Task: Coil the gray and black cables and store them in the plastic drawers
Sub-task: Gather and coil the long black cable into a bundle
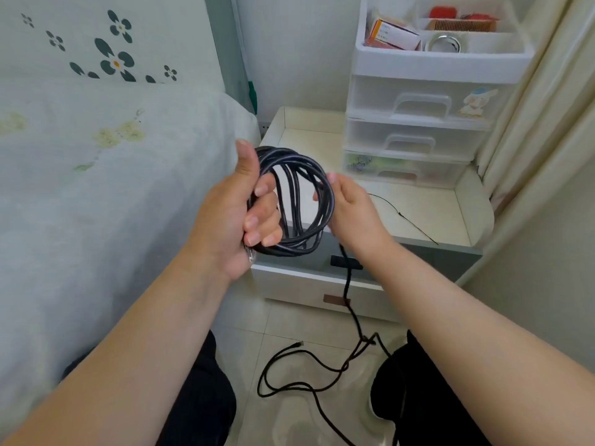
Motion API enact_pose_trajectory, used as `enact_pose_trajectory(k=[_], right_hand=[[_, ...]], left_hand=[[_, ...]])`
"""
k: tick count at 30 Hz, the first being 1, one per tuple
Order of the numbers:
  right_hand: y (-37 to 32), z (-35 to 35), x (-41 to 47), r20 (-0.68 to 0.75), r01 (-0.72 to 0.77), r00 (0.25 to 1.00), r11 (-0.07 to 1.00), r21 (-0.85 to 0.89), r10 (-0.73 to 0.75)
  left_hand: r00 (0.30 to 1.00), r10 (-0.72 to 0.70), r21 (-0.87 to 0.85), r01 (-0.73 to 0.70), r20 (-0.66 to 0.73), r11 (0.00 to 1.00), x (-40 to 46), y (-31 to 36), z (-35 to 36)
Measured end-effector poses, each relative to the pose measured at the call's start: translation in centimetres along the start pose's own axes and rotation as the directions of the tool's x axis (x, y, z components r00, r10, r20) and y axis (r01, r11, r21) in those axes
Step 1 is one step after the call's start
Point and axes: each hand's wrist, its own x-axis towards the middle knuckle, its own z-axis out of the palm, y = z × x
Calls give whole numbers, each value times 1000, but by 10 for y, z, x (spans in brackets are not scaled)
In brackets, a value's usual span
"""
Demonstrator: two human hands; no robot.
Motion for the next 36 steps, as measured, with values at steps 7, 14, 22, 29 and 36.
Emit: enact_pose_trajectory(k=[7, 14, 22, 29, 36], right_hand=[[12, 23, -22, 212, -340, 924, 936, 86, 317], [11, 45, -49, 397, -647, 750, 713, 271, 529], [-12, 53, -54, 483, -594, 774, 734, 328, 411], [-27, 34, -47, 621, -338, 739, 941, 7, 261], [-28, 8, -42, 610, 338, 779, 722, -604, 145]], left_hand=[[944, 53, -72, -80, -325, 994, 16, 0, -8], [803, 169, -76, -257, -572, 963, 35, -4, -23], [754, 499, 267, -422, -428, 867, 30, -19, -7], [743, 669, 672, -484, -24, 561, 29, -39, -16], [853, 506, 850, -358, 129, 387, 31, -50, -29]])
